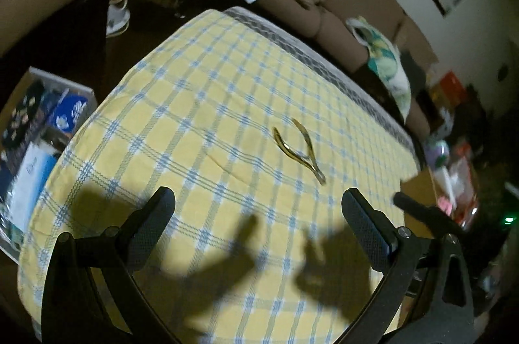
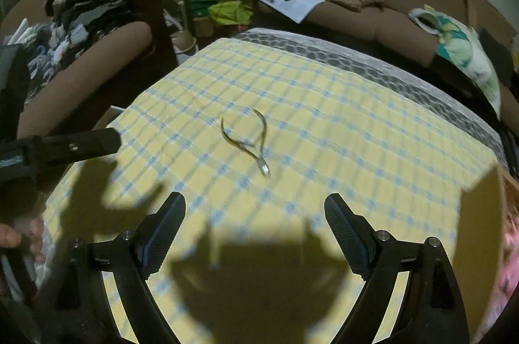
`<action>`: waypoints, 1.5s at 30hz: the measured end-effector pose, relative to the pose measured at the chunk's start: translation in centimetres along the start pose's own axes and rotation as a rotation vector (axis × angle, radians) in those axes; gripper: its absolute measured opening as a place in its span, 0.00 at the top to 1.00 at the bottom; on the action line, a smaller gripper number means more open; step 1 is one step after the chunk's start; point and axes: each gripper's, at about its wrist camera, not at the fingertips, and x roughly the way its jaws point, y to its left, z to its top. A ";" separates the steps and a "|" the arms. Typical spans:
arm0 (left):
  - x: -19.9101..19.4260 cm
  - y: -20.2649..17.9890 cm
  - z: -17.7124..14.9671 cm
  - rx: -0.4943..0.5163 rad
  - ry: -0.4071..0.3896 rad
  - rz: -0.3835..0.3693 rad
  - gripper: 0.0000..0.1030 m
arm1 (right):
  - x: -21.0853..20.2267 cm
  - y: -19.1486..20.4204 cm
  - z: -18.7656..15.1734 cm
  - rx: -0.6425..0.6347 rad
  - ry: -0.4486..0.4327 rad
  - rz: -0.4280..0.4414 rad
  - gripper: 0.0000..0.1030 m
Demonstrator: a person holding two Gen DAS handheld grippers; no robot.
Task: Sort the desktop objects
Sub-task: 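Grasp gold nail clipper with right tool, then left tool approaches it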
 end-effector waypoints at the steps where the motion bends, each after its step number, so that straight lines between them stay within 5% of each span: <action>1: 0.3 0.4 0.2 -0.010 0.003 0.001 0.00 | 1.1 0.0 0.5 -0.008 -0.001 0.011 0.13; 16: 3.3 2.6 1.9 -0.029 0.054 0.035 0.00 | 12.2 -0.4 4.6 -0.046 0.037 0.076 0.14; 20: 3.4 2.2 1.8 -0.026 0.062 0.009 0.00 | 12.7 -0.1 4.6 -0.088 0.030 0.050 0.24; 22: 3.4 1.9 1.8 -0.025 0.064 0.000 0.00 | 12.4 -0.5 4.5 -0.073 0.024 0.057 0.41; 28: 3.3 1.6 1.7 -0.066 0.073 -0.086 0.00 | 10.2 -1.1 3.6 -0.037 0.022 0.086 0.41; 36: 5.6 -1.0 0.0 -0.068 0.179 -0.264 0.01 | 1.9 -1.0 -0.2 0.032 -0.104 0.149 0.41; 45: 5.6 -4.5 -0.8 0.072 0.178 -0.264 0.11 | -1.9 -0.5 -3.7 0.059 -0.151 0.135 0.45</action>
